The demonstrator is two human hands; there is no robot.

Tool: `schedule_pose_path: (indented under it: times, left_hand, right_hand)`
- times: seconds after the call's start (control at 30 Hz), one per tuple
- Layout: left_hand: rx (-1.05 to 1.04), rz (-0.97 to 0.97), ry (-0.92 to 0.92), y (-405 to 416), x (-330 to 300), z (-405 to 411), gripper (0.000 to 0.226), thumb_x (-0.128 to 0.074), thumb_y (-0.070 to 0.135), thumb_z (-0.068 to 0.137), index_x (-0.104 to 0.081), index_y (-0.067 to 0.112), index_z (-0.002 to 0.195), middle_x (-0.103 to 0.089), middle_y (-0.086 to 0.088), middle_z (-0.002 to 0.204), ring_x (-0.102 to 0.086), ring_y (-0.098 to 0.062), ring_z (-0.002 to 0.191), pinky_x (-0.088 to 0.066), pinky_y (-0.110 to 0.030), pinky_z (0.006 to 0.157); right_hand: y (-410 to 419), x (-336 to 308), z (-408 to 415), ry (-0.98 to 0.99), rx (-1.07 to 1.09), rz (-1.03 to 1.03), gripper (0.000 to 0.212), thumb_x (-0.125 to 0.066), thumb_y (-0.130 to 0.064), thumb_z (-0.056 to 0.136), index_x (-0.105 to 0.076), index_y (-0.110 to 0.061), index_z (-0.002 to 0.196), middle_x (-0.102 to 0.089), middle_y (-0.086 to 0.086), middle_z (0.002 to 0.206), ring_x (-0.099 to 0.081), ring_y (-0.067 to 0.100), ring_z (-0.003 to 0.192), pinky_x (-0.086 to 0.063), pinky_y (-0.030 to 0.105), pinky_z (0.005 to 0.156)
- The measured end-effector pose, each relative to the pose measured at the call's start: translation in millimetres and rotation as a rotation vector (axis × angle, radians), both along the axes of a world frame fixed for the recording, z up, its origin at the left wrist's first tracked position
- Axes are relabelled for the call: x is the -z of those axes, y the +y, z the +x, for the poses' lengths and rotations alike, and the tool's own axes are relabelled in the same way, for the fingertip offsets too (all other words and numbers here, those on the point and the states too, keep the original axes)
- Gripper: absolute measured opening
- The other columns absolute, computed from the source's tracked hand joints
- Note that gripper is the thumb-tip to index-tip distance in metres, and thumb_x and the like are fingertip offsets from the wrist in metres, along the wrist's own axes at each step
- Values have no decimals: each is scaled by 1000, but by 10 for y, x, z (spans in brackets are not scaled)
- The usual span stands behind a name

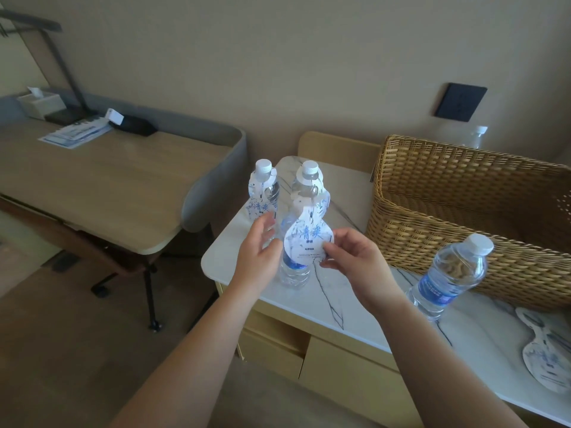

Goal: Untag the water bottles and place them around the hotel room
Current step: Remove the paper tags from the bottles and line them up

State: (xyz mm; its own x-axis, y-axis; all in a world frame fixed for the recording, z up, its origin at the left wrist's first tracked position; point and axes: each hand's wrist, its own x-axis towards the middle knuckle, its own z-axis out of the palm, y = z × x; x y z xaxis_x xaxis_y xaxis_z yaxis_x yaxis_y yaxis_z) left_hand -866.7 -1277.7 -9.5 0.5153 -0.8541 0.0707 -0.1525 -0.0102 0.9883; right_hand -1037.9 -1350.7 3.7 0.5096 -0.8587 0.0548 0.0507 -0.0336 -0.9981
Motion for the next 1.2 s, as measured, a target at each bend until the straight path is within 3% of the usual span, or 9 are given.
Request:
schedule_pose_path:
  times: [0.2, 0.37, 0.53, 0.67, 0.77, 0.87, 1.0, 1.2]
  left_hand:
    - [148, 74, -59, -119, 46, 26, 77, -78, 32, 77, -36, 39, 141, -43, 14, 144, -45, -10, 129, -48, -25, 91]
    - [71, 77, -215, -238, 119, -108, 83, -84, 37, 67, -32, 45, 131, -44, 19, 127, -50, -12, 115, -48, -33, 92]
    - [-17, 68, -370, -394, 154, -258, 75, -83, 39, 67, -37, 34, 127, -46, 16, 119, -44, -6, 107, -39, -28, 83]
    - [80, 60, -390, -543, 158, -599, 75, -83, 38, 66, -39, 32, 126, -46, 16, 116, -43, -6, 103, -37, -27, 83]
    - [177, 23, -400, -665, 165, -959, 71, -84, 36, 65, -41, 30, 121, -48, 15, 112, -46, -5, 98, -37, -20, 74]
    - [215, 11, -399, -766, 170, -1265, 69, -84, 37, 63, -38, 39, 115, -49, 18, 110, -45, -1, 94, -30, -9, 66]
    - [216, 31, -402, -902, 184, -1500, 73, -84, 41, 62, -39, 37, 120, -50, 18, 112, -48, -5, 96, -36, -25, 77]
    - [225, 22, -448, -1026, 224, -1615, 75, -84, 41, 61, -38, 36, 120, -52, 16, 113, -52, -10, 96, -40, -29, 79]
  right_hand:
    - [-35, -205, -18, -76, 48, -33, 16, -54, -3, 94, -64, -15, 93, -75, 0, 89, -69, 13, 80, -54, 25, 70]
    - [-33, -343, -308, -148, 185, -52, 13, -54, -4, 94, -62, -14, 96, -76, -1, 88, -71, 16, 79, -55, 25, 64]
    - [29, -467, -813, -186, 384, -65, 12, -52, -3, 95, -60, -10, 99, -75, 3, 90, -71, 21, 82, -58, 28, 65]
    - [111, -397, -1293, -188, 559, -35, 10, -51, -2, 95, -58, -7, 101, -73, 8, 88, -72, 21, 80, -56, 26, 62]
    - [177, -265, -1641, -214, 680, 11, 12, -51, -3, 95, -58, -12, 96, -74, 2, 86, -71, 16, 78, -56, 25, 60]
    - [216, -73, -2002, -180, 797, 46, 11, -53, -8, 95, -63, -14, 96, -75, 0, 89, -71, 15, 80, -56, 25, 61]
    - [192, 287, -2447, -95, 944, 141, 10, -55, -11, 94, -65, -15, 97, -75, 4, 93, -72, 18, 81, -57, 28, 61]
    - [-6, 815, -2941, 135, 1156, 303, 16, -57, -14, 92, -67, -16, 104, -74, 3, 93, -70, 18, 83, -57, 30, 61]
